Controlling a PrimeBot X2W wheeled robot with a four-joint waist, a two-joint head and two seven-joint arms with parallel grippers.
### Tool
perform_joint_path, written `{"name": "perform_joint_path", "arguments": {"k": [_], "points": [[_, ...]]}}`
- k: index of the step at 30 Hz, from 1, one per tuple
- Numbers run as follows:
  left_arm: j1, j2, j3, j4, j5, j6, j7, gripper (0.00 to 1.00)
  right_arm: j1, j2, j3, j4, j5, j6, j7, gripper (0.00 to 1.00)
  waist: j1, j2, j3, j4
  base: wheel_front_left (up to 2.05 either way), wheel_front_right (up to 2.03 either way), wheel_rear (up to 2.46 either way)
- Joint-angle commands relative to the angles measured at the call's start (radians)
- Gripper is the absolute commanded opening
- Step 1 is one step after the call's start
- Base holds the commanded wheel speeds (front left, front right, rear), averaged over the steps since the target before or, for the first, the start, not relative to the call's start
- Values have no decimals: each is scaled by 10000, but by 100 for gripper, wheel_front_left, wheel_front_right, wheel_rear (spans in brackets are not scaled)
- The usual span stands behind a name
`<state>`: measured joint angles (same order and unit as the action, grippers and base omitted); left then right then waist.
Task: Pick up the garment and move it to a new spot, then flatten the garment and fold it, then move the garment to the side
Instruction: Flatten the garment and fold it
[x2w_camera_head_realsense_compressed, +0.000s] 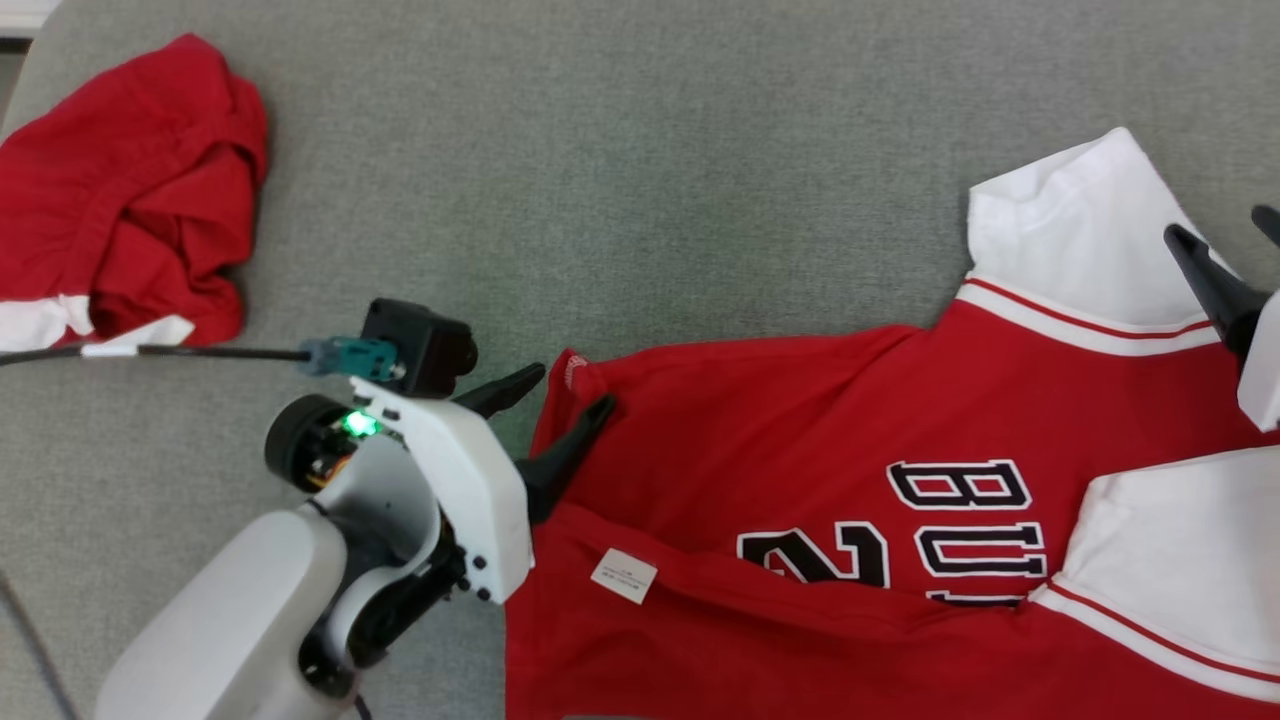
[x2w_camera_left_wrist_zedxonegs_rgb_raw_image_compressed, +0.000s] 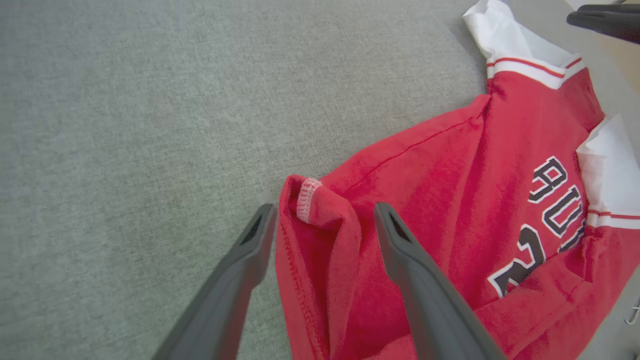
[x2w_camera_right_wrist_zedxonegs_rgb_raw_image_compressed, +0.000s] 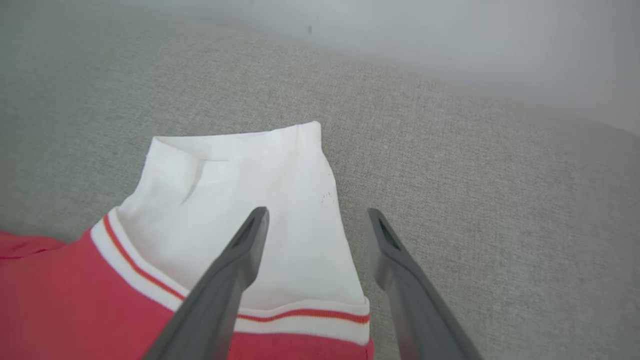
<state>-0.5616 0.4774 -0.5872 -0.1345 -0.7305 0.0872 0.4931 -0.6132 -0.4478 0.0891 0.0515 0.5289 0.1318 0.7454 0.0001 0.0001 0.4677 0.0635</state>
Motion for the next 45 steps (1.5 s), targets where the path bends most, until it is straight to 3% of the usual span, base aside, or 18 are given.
{"name": "perform_joint_path", "arguments": {"k": [1, 8, 17, 19, 20, 22, 24, 25, 26, 27, 39, 45], "points": [[-260, -92, -28, 205, 119, -53, 49, 100, -348, 53, 14, 330, -169, -21, -123, 100, -1, -1, 193, 181, 0, 0, 0], [-945, -498, -577, 1025, 272, -516, 236, 100, -1595, 421, 333, 2000, -579, -21, -555, 100, -1, -1, 404, 361, 0, 0, 0], [-1137, -788, -890, 1525, 333, -666, 195, 100, -2413, 761, 606, 3306, -647, -21, -857, 100, -1, -1, 585, 464, 0, 0, 0], [-1156, -829, -932, 1597, 331, -675, 187, 75, -2507, 835, 586, 3571, -712, -21, -847, 100, -1, -1, 628, 490, 0, 0, 0], [-1160, -849, -957, 1623, 327, -699, 180, 54, -2525, 854, 592, 3675, -752, -21, -858, 100, -1, -1, 642, 505, 0, 0, 0], [-1166, -879, -991, 1680, 331, -733, 156, 39, -2559, 957, 562, 3912, -695, -21, -830, 100, -1, -1, 657, 529, 0, 0, 0], [-1181, -897, -994, 1730, 282, -779, 139, 0, -2587, 1046, 627, 4022, -606, -21, -784, 100, -1, -1, 670, 535, 0, 0, 0], [-1192, -895, -979, 1752, 262, -767, 102, 0, -2601, 1094, 681, 4069, -517, -21, -714, 100, -1, -1, 676, 537, 0, 0, 0], [-1197, -903, -942, 1779, 228, -766, 49, 0, -2626, 1130, 757, 4077, -426, -19, -681, 36, -1, -1, 684, 538, 0, 0, 0], [-1193, -926, -921, 1812, 193, -762, 29, 0, -2633, 1125, 802, 4084, -359, -18, -694, 0, -1, -1, 686, 539, 0, 0, 0], [-1342, -1007, -120, 2108, -136, -454, -804, 0, -3331, 690, 41, 3791, 457, -21, -2176, 0, -1, -1, 332, 402, 0, 0, 0], [-1270, -1030, 115, 2289, -281, -387, -1080, 0, -3020, 740, -65, 3770, 723, -21, -2311, 0, -1, -1, 55, 224, 0, 0, 0]]}}
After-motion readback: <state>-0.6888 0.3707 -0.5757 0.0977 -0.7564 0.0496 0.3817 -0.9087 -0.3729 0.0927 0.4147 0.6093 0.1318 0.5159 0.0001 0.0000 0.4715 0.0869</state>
